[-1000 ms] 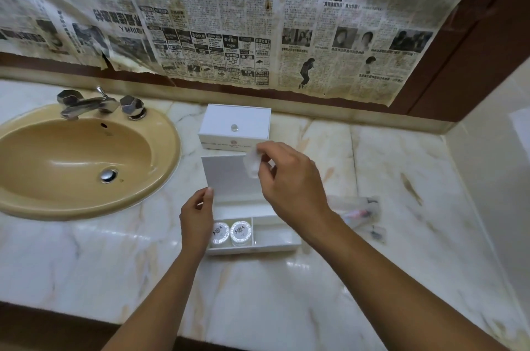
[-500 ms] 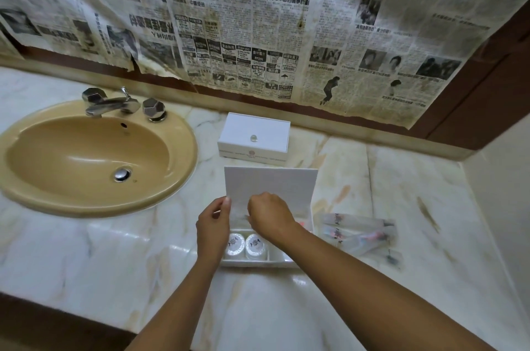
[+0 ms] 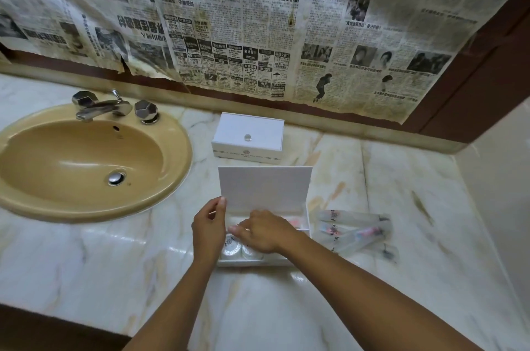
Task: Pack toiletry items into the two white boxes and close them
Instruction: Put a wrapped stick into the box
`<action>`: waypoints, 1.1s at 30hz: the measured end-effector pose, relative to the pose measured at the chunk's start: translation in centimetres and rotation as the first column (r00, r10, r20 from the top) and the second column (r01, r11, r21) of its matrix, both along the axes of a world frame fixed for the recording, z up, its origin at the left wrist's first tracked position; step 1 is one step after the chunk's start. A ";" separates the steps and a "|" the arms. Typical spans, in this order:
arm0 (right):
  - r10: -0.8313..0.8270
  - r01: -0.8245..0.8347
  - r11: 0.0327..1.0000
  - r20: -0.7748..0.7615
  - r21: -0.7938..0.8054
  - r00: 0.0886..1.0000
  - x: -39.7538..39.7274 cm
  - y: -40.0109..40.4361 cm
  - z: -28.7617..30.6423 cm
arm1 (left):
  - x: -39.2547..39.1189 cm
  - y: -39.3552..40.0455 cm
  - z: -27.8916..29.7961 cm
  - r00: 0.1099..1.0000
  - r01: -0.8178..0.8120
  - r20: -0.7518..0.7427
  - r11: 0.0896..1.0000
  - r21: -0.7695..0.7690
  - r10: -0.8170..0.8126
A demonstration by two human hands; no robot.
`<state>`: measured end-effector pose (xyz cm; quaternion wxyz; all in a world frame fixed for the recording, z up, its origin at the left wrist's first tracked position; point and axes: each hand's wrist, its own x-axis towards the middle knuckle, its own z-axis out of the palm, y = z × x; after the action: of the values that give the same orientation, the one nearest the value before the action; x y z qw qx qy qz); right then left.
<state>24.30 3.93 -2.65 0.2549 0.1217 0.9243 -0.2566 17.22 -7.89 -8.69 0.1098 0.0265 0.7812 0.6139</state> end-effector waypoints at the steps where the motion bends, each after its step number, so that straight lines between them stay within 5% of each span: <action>1: -0.002 0.002 1.000 -0.006 -0.002 1.000 0.3 0.0 0.0 | 0.0 0.0 -0.1 1.000 0.002 -0.003 1.000 -0.003 -0.002; 7: -0.114 0.110 0.993 -0.218 -0.031 0.969 1.6 0.7 1.5 | 0.1 -0.1 -0.1 1.000 0.016 -0.021 0.999 -0.030 -0.017; 14: -0.334 0.350 0.934 -0.542 -0.076 0.771 4.6 4.5 3.5 | 0.2 -0.1 0.1 0.999 0.020 -0.031 0.999 -0.050 -0.022; 16: -0.380 0.414 0.908 -0.545 -0.065 0.747 5.8 5.8 3.5 | 0.2 -0.1 0.2 0.999 0.022 -0.035 0.999 -0.049 -0.023; 23: -0.386 0.456 0.865 -0.300 0.211 0.872 10.1 9.8 0.7 | 0.3 0.0 0.3 0.998 0.019 -0.056 0.999 -0.045 -0.021; 33: -0.402 0.446 0.855 -0.206 0.264 0.892 12.6 10.2 -1.7 | 0.5 0.3 0.5 0.998 0.007 -0.057 0.999 -0.042 -0.009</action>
<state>36.89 14.15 -4.38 0.1029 0.3418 0.9186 -0.1693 17.76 -7.63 -8.23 0.0905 0.0449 0.7965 0.5962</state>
